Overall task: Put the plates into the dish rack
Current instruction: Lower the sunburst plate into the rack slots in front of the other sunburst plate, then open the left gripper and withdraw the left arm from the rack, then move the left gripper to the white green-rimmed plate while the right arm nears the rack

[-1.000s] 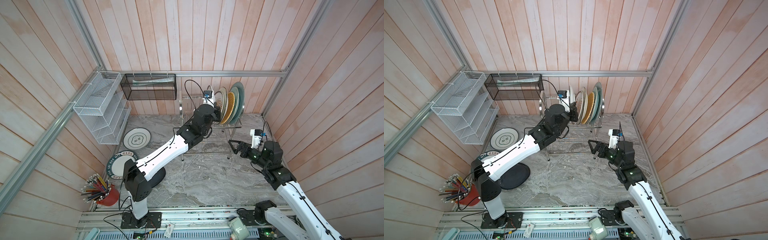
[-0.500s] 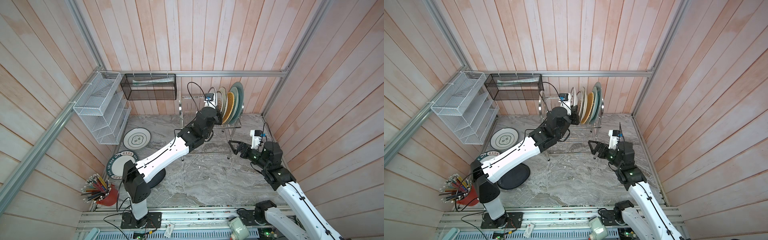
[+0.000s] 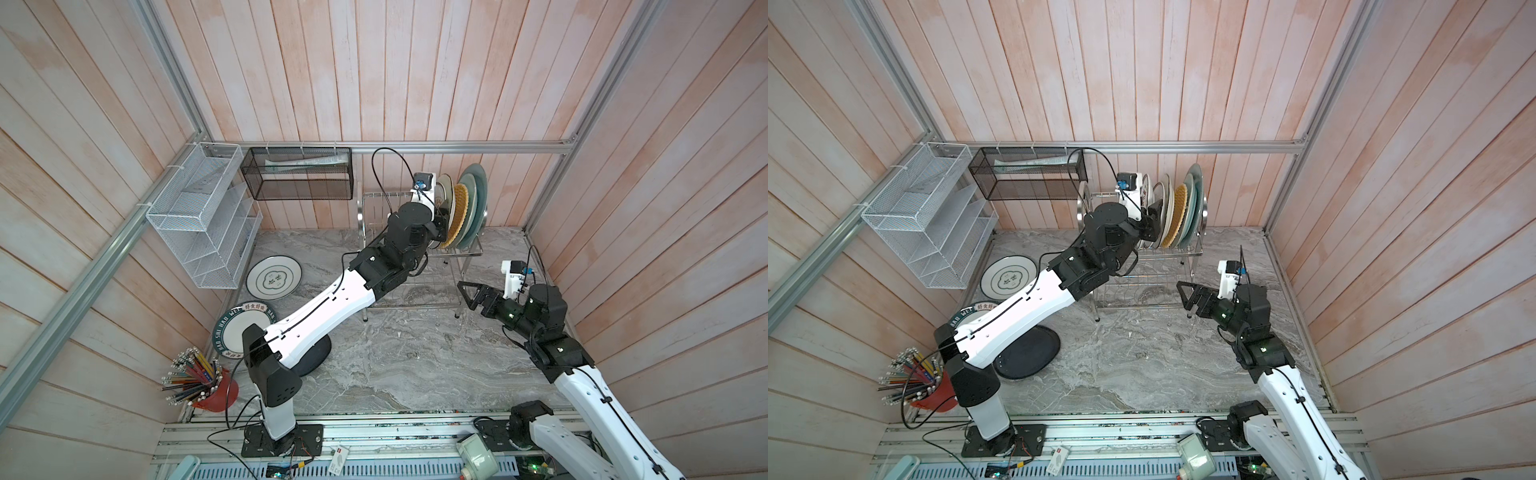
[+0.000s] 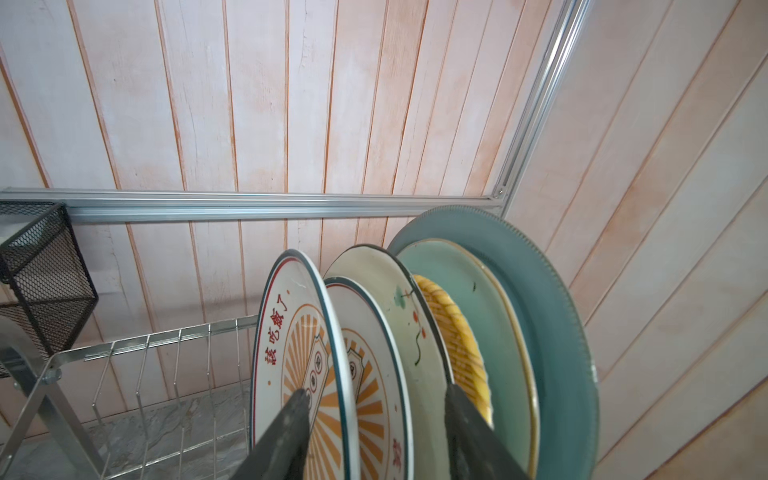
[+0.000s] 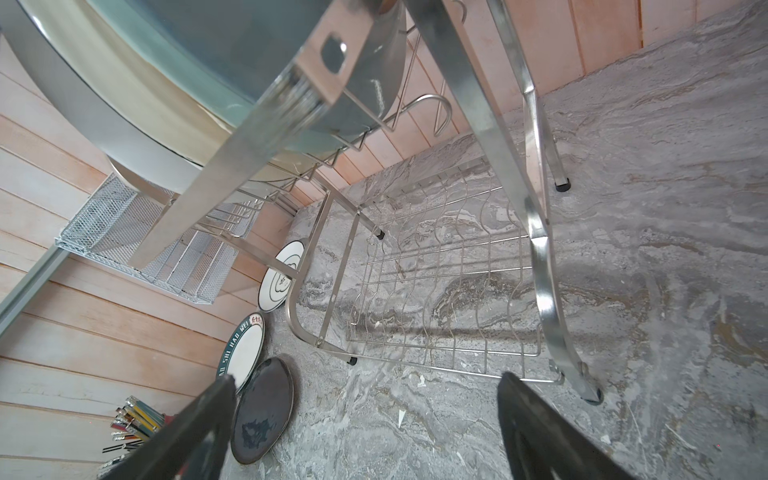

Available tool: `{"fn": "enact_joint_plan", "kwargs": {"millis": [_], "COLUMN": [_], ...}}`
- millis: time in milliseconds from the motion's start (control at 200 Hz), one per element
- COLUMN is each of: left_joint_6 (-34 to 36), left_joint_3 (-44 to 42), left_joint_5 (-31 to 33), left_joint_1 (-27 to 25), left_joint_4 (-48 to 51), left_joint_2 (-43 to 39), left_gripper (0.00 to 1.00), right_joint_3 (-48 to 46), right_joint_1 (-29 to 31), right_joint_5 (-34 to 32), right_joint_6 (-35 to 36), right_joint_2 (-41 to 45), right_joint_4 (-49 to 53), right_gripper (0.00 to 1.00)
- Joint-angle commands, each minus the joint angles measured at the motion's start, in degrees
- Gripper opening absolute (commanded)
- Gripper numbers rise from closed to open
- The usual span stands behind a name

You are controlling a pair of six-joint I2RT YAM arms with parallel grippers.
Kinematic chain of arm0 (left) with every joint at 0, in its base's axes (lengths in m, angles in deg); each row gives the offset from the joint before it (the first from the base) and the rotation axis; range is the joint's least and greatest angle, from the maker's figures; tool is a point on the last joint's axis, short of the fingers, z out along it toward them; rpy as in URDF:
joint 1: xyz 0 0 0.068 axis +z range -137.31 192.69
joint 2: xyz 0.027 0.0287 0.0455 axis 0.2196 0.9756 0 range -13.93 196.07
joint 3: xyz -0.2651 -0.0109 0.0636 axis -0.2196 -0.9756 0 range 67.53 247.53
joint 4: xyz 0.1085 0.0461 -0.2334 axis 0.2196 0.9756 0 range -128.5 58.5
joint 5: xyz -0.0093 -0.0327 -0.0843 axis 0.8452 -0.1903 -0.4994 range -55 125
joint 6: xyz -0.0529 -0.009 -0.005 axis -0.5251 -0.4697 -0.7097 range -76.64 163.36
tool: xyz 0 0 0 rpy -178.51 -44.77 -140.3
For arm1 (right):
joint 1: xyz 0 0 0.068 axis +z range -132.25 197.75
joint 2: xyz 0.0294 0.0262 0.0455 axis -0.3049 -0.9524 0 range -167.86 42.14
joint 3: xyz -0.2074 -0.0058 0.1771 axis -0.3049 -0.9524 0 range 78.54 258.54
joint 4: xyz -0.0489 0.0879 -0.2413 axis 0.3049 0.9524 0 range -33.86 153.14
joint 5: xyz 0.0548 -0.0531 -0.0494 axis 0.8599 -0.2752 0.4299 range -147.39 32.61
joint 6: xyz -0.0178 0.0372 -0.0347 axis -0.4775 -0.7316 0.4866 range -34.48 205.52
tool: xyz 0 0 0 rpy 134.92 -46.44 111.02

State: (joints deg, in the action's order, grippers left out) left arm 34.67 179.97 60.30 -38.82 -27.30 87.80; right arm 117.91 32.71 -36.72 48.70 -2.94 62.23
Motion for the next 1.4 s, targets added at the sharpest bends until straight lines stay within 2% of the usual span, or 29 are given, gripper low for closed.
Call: {"fn": "enact_joint_plan", "kwargs": {"millis": [0,155,400,585,705,790,850,995,1255,1395], "left_joint_6": [3.9,4.6,-15.2,-31.6,-41.8,-46.4,-50.0,-58.5,-66.7,-67.8], "left_joint_3": [-1.4,-12.1,-35.3,-49.0,-58.6,-64.4,-68.9,-80.0,-88.3,-87.8], "left_joint_5": [-1.1,0.3,3.6,6.2,4.2,-2.7,-9.5,-24.6,-28.1,-26.7], "left_joint_1": [0.0,0.3,4.1,7.6,11.1,16.3,22.2,35.9,49.7,53.7], "left_joint_4": [2.5,5.6,11.4,17.6,17.3,14.3,10.4,-5.8,-26.6,-32.3], "left_joint_2": [-6.4,-18.2,-43.4,-56.2,-61.8,-62.4,-61.9,-57.8,-45.7,-38.5], "left_gripper": [0.63,0.73,0.75,0.76,0.76,0.76,0.76,0.73,0.73,0.73], "right_joint_3": [1.8,1.6,1.7,2.6,3.3,3.5,3.2,1.6,0.6,0.3], "right_joint_1": [0.1,0.2,0.4,2.5,6.9,10.0,11.8,17.2,26.6,28.8], "right_joint_5": [-0.8,-0.1,0.6,2.5,-0.9,-2.8,-3.2,-4.6,-7.7,-7.8], "right_joint_6": [1.5,1.4,2.2,2.2,4.0,5.3,5.6,6.2,6.2,5.9], "right_joint_2": [0.3,-0.1,-1.5,-4.3,-5.5,-6.0,-6.1,-6.7,-11.9,-13.8], "right_joint_4": [0.3,-0.6,-2.6,-6.0,-6.0,-6.1,-6.9,-9.3,-13.7,-15.8], "right_gripper": [0.98,0.98,0.98,0.98,0.98,0.98,0.98,0.98,0.98,0.98]}}
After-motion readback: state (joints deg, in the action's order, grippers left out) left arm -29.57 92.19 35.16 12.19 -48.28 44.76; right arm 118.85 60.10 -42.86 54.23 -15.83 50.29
